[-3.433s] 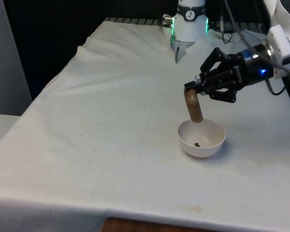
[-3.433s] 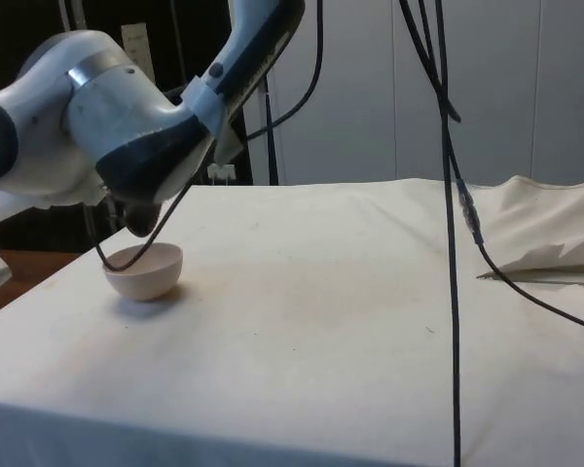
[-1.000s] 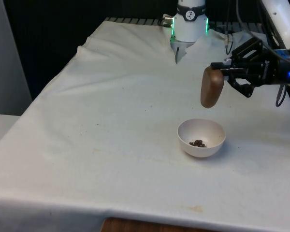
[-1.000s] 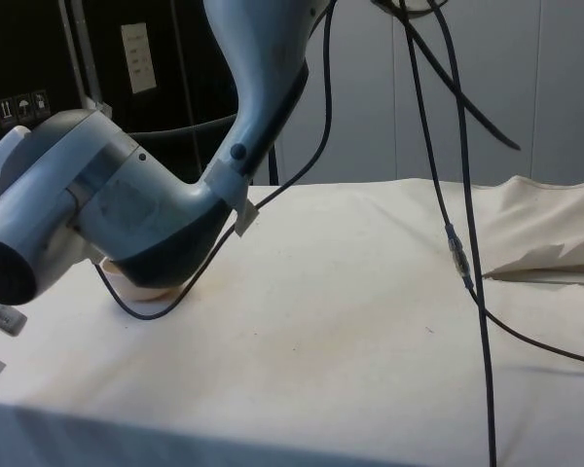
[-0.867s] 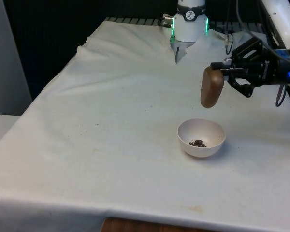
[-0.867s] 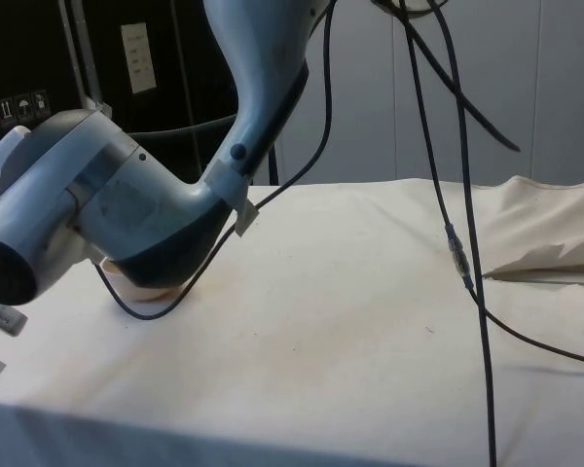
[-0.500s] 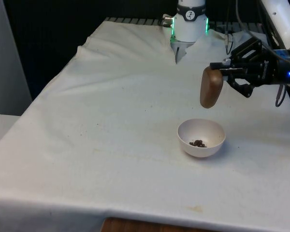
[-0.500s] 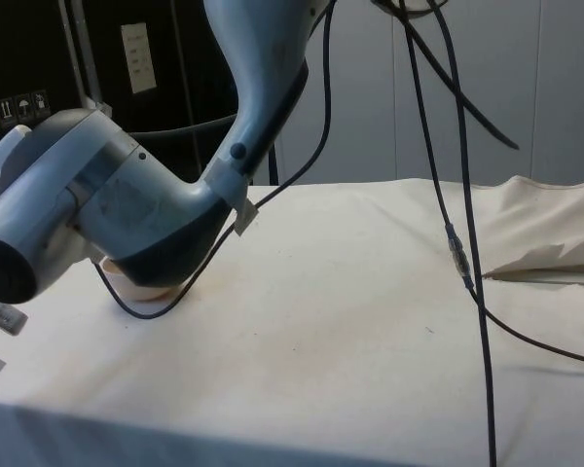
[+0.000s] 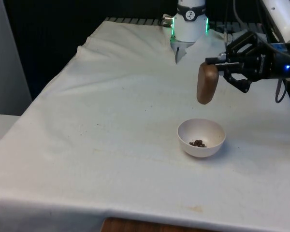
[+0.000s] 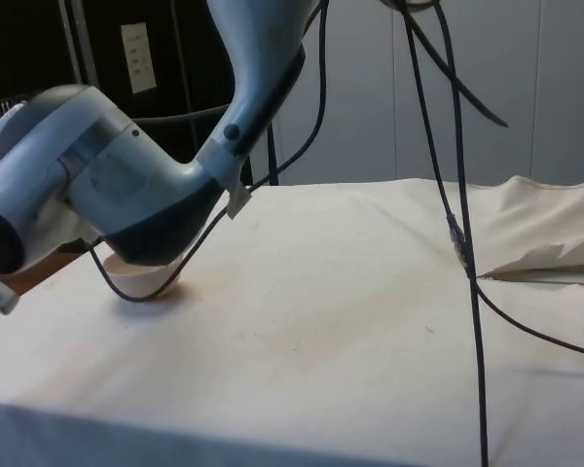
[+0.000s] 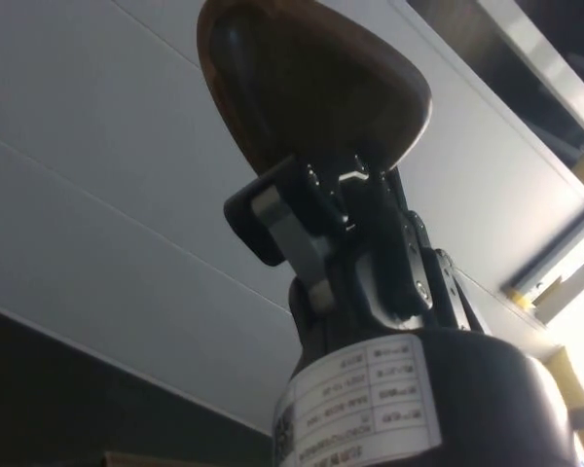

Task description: Pour the coffee beans from the cup into the bowl.

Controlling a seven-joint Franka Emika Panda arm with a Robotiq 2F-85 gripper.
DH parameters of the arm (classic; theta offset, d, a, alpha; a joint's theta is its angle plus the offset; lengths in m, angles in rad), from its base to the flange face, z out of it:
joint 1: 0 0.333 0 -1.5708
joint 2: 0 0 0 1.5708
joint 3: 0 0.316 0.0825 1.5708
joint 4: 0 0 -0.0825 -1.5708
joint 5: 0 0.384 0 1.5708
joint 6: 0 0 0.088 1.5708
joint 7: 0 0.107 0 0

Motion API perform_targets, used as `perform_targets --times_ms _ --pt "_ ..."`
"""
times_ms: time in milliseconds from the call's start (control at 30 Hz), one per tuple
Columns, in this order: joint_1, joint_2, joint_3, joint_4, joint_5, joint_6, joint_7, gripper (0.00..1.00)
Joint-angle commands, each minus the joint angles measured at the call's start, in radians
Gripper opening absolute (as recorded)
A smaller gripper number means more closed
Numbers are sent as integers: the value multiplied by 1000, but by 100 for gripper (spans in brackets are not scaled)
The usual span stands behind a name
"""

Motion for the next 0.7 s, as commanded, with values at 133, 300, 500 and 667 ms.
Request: perform_targets --times_ms 133,300,500,667 --pt "-22 -18 19 -10 11 14 2 0" --pt "-38 -29 35 -10 18 17 2 0" --pt "-56 -37 50 -9 29 26 8 0" --pt "-69 -45 59 -9 47 37 15 0"
